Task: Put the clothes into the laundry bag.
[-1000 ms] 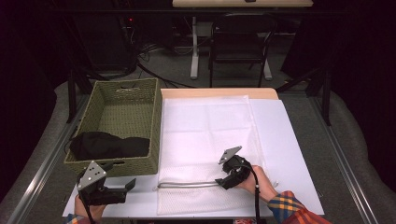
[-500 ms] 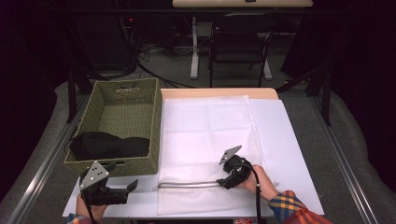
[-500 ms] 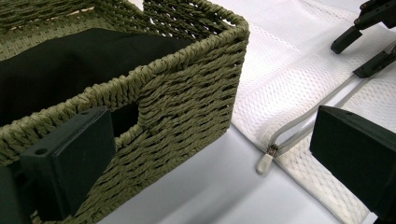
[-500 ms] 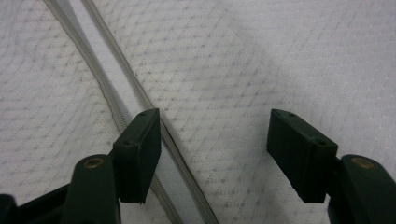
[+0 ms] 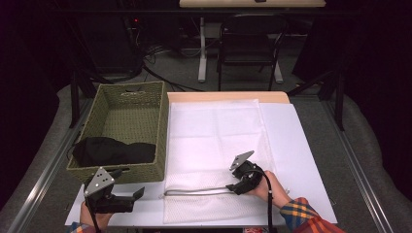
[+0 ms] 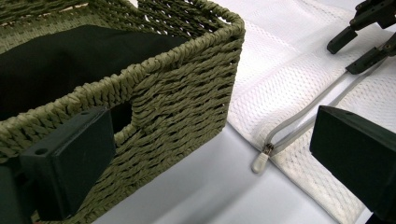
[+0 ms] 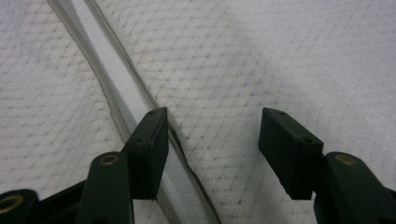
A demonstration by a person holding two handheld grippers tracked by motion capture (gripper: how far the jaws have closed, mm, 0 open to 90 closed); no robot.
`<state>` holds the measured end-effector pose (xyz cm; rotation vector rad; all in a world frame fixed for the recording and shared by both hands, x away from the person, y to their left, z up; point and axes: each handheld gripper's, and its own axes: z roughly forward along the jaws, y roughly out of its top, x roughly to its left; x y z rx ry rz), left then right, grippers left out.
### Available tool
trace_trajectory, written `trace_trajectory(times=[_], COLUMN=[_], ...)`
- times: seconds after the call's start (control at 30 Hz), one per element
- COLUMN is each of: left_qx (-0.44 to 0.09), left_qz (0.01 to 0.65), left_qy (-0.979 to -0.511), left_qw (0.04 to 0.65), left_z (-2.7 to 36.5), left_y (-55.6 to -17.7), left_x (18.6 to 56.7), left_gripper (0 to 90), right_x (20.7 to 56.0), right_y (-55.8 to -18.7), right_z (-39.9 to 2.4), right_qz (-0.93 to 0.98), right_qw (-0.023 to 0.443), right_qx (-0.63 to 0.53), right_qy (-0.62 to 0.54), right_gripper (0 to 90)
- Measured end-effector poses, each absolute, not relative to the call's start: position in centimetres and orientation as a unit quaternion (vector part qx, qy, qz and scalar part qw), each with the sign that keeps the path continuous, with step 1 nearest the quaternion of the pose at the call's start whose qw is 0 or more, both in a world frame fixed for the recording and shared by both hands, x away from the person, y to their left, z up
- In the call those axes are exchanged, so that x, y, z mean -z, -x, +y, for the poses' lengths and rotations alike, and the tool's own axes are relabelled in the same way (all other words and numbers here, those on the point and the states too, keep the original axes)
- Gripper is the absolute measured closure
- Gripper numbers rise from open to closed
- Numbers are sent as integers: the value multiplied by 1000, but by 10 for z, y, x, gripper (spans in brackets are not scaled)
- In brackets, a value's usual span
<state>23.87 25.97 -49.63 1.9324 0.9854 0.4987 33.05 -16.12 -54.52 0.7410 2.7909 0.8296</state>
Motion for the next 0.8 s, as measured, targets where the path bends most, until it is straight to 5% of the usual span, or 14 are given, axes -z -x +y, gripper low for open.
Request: trace_trajectory(times=[0.8], left_qx=[-192], left_qz=[390], left_qy=[-789], left_qw=[434], left_z=[258], left_y=[-240], left_x=[497], left_gripper=[1], right_x=[547], right_y=[-331], right_z=[-168], right_qz=[916], right_qw=[75], right_qx=[-294], right_qy=[-261], right_gripper=[550])
